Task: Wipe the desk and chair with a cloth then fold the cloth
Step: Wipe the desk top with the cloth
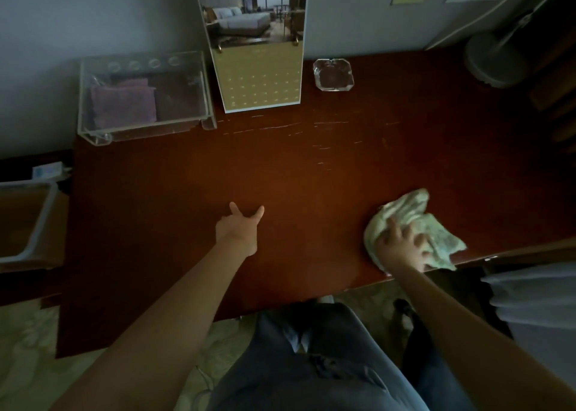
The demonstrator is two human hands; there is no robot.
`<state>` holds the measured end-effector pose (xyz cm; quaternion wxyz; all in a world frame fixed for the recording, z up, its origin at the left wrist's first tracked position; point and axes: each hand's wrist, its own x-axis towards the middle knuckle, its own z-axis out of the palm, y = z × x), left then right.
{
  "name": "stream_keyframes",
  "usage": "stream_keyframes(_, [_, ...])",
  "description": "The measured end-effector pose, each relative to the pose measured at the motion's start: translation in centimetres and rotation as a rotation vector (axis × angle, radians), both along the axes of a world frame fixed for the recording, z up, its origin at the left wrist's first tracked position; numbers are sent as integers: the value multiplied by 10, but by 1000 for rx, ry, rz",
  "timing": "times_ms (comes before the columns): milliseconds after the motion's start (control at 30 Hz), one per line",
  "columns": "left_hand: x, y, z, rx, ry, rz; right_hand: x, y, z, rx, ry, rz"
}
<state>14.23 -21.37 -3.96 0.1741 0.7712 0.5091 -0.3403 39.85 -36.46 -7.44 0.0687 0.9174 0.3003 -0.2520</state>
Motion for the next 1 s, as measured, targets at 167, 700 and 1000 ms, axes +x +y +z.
stream_keyframes(167, [-1, 6, 6, -41, -10, -8, -125, 28, 4, 1, 33, 761])
stream_keyframes(700, [-2, 1, 5, -27, 12, -33, 13, -19, -2, -13, -31, 379])
stream_keyframes(1000, [9, -10, -6, 8, -29, 81, -69, -17, -3, -16, 44, 448])
